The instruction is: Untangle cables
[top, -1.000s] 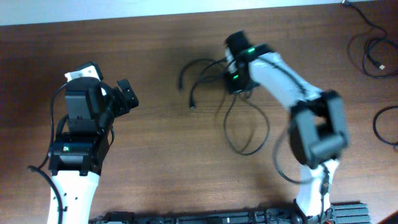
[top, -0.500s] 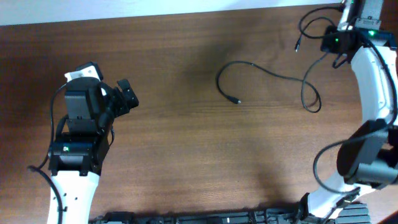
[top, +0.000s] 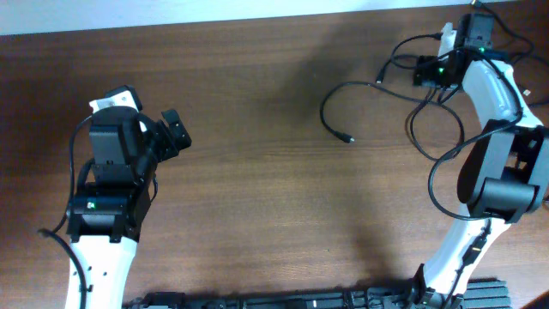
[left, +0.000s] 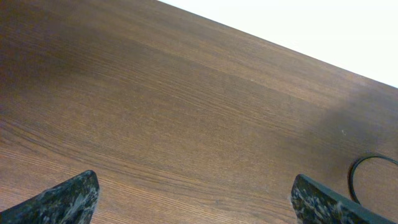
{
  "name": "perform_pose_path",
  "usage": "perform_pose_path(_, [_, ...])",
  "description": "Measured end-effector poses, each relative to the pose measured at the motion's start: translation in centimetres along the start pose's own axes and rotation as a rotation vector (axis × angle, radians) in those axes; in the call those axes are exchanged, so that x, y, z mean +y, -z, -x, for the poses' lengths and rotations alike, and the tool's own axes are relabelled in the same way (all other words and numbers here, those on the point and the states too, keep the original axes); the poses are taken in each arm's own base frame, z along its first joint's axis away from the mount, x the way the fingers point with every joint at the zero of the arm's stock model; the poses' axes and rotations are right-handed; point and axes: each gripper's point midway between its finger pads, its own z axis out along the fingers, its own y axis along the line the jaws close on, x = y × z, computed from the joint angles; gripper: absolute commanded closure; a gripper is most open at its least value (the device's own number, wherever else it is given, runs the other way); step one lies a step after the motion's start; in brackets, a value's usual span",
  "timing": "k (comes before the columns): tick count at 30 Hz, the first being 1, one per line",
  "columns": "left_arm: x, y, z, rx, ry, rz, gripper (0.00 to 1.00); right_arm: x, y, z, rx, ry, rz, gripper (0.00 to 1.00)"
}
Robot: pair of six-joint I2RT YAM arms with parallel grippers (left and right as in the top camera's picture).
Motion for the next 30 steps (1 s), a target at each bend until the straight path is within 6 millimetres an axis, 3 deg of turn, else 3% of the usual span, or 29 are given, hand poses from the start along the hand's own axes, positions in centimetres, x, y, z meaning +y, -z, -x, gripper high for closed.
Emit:
perform_pose_path(3, [0.0, 0.0, 0.0, 0.000, 0.001, 0.001, 0.01, 3.0, 0.1, -0.9, 0.039, 0.001, 0.111, 0.18])
perform_pose_path(6, [0.0, 0.0, 0.0, 0.000, 0.000, 0.000, 0.01, 9.0, 1.0, -3.5, 0.149, -0.011, 0.332, 0.14])
perform_pose_path(7, [0.0, 0.0, 0.0, 0.000, 0.000, 0.000, 0.01, 12.5, 1.2, -4.9, 0.194, 0.026, 0.399, 0.14])
perform_pose_path(11, [0.0, 0.0, 0.0, 0.000, 0.000, 0.000, 0.01, 18.6, 0.6, -9.1, 0.276, 0.192, 0.413, 0.14])
perform_pose_path(13, [0.0, 0.0, 0.0, 0.000, 0.000, 0.000, 0.01, 19.7, -0.1, -11.6, 0.315, 0.298, 0.347, 0.14])
perform_pose_path(14, [0.0, 0.0, 0.0, 0.000, 0.000, 0.000, 0.01, 19.8, -0.4, -12.6, 0.327, 0.348, 0.291, 0.18])
perform_pose_path(15, [0.0, 0.0, 0.0, 0.000, 0.000, 0.000, 0.01, 19.4, -0.8, -13.3, 0.335, 0.389, 0.227, 0.34])
perform_pose_path(17, [0.0, 0.0, 0.0, 0.000, 0.000, 0.000, 0.01, 18.4, -1.0, -14.1, 0.340, 0.427, 0.154, 0.87])
perform_pose_path(18, [0.0, 0.0, 0.0, 0.000, 0.001, 0.001, 0.01, 17.9, -1.0, -14.5, 0.343, 0.439, 0.130, 0.96])
perform_pose_path(21, [0.0, 0.0, 0.0, 0.000, 0.000, 0.000, 0.01, 16.3, -0.6, -15.4, 0.360, 0.415, 0.085, 0.96])
perform_pose_path(24, [0.0, 0.0, 0.0, 0.000, 0.000, 0.000, 0.01, 13.8, -0.9, -14.0, 0.335, 0.313, 0.023, 0.96])
perform_pose_path(26, [0.0, 0.0, 0.0, 0.000, 0.000, 0.000, 0.01, 10.4, -1.6, -11.3, 0.268, 0.217, -0.036, 0.96])
perform_pose_path(28, [0.0, 0.0, 0.0, 0.000, 0.000, 0.000, 0.01, 6.0, -2.3, -5.8, 0.085, 0.100, -0.079, 0.96])
perform_pose_path(30, [0.0, 0.0, 0.0, 0.000, 0.000, 0.000, 0.01, 4.7, -2.2, -3.3, -0.004, 0.055, -0.067, 0.96])
